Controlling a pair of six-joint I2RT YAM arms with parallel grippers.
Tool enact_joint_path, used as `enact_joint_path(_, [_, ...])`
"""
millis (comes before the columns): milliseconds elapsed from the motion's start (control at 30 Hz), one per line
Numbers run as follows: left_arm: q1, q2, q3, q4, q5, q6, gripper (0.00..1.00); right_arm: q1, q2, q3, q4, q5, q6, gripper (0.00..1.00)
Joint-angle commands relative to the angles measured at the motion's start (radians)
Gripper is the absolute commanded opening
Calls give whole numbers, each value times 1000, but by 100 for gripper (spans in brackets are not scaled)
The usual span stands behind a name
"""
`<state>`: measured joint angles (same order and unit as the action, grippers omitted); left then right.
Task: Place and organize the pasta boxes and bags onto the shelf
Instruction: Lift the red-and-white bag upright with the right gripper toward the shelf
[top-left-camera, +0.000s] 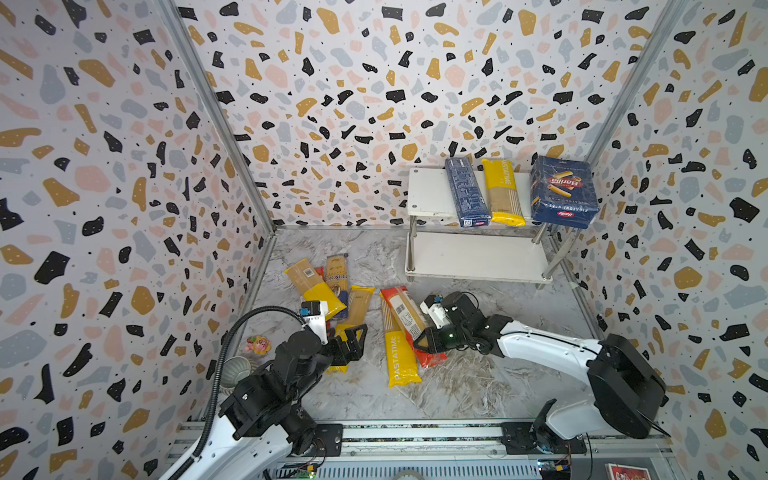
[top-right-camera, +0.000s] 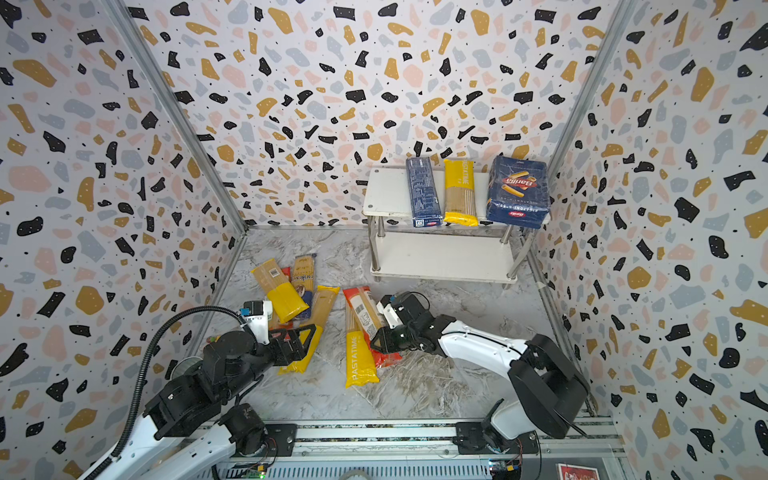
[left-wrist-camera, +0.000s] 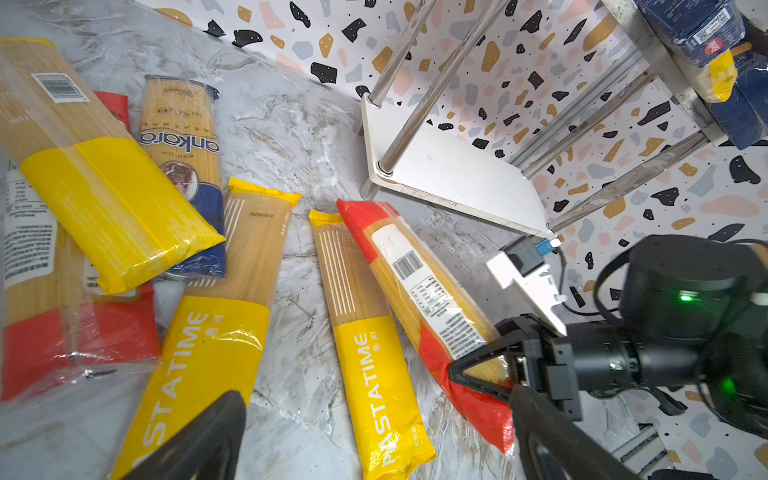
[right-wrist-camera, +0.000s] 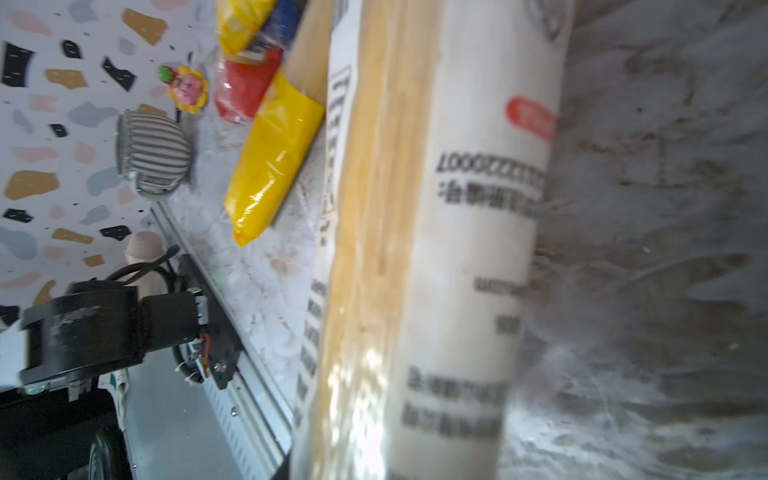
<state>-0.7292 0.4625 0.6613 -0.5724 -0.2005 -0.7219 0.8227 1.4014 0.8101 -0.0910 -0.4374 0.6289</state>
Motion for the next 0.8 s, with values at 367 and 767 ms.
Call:
enact_joint_path(367, [4,4,49,13,-17,2,99,65,-250,210,-71,43,-42,17])
enact_joint_path(767, [4,-17,54,-5,-24,1,99,107,-267,308,-129,89,-70,17])
